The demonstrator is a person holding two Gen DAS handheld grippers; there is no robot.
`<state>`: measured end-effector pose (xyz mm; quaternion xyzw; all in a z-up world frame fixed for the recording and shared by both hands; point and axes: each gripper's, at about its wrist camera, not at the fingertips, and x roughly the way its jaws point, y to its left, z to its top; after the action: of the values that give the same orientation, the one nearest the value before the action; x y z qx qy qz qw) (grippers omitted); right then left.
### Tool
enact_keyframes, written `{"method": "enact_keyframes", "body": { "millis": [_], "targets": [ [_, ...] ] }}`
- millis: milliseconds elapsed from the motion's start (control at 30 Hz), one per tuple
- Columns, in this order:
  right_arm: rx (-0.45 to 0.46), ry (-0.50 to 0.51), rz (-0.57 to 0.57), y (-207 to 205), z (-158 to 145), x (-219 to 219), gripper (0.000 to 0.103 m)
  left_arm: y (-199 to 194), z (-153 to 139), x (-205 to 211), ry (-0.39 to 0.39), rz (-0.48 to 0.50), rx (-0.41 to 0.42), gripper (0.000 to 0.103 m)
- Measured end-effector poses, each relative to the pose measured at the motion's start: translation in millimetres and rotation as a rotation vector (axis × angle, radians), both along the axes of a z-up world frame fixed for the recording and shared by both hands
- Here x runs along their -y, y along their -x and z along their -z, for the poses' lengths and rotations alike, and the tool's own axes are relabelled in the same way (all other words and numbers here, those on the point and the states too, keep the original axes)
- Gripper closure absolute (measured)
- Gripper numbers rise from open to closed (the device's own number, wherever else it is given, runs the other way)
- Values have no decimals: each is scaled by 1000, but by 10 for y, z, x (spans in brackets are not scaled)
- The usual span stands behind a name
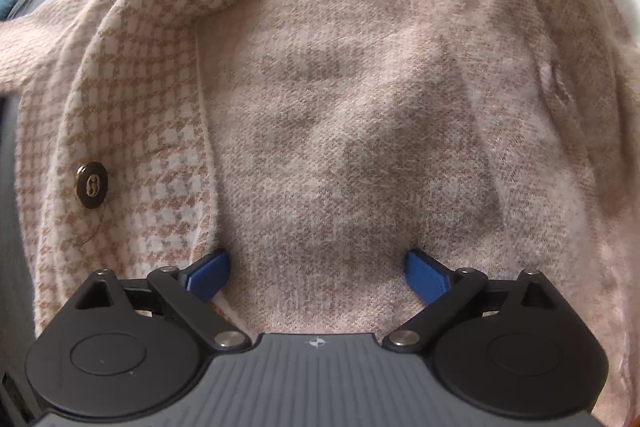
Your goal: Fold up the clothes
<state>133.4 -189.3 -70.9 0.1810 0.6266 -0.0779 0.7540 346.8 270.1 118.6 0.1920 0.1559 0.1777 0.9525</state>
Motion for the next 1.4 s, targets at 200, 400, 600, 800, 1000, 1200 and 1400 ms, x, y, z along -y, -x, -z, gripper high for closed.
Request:
{"method": "enact_keyframes", "body": {
  "millis": [200,400,600,800,1000,1200,1400],
  "targets": [
    [32,31,54,162,-20,-61,0,-110,-272,-311,155,63,-90,102],
    [50,14,51,310,-32,-21,0,250,163,-133,560,187,-429,90],
    [88,-34,58,539,-89,87,0,612,701,455,770,253,-685,73],
    [185,-182,113,966,-247,436,8,941,1184,1199,936,322,-903,70],
    [145,-186,128,1075,-422,847,17,1390,1481,2017,909,276,-1060,69],
    [-140,-95,-148,1927,-149,908,27,1836,1476,2522,841,210,-1143,69],
    [-142,-76,-315,1912,-334,773,31,2018,1246,2464,798,109,-1108,66]
  ]
}}
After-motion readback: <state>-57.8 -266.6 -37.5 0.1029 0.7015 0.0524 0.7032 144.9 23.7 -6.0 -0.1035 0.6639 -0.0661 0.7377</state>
